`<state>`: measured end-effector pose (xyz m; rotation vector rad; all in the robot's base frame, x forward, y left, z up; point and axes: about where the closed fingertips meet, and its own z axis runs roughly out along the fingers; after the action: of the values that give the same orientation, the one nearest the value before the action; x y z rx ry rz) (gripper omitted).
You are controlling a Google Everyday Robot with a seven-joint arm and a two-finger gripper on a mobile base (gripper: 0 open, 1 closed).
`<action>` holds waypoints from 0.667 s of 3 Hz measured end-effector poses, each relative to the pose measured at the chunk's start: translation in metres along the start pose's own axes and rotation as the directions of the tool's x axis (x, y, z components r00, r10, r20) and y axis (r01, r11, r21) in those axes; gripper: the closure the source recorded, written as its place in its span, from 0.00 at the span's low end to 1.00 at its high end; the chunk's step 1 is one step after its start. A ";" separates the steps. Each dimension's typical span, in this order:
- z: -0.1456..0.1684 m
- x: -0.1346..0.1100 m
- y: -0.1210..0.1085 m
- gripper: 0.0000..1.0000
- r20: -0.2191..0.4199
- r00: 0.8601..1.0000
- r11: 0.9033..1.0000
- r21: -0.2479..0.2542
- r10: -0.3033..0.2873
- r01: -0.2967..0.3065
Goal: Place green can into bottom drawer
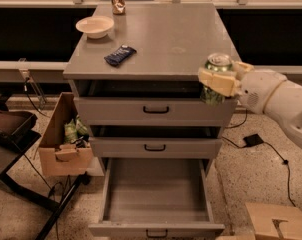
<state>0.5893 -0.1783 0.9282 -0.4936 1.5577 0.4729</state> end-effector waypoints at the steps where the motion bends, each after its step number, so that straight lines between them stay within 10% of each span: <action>1: -0.022 0.055 0.011 1.00 -0.064 0.998 0.998 -0.052 0.013 -0.017; 2: -0.002 0.120 0.006 1.00 -0.090 0.996 0.996 -0.091 0.008 -0.016</action>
Offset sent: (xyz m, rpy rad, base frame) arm 0.0227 0.0119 -0.2125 -0.0609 0.1100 0.1415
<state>0.5804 -0.1777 0.8087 -0.5831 1.6312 0.5390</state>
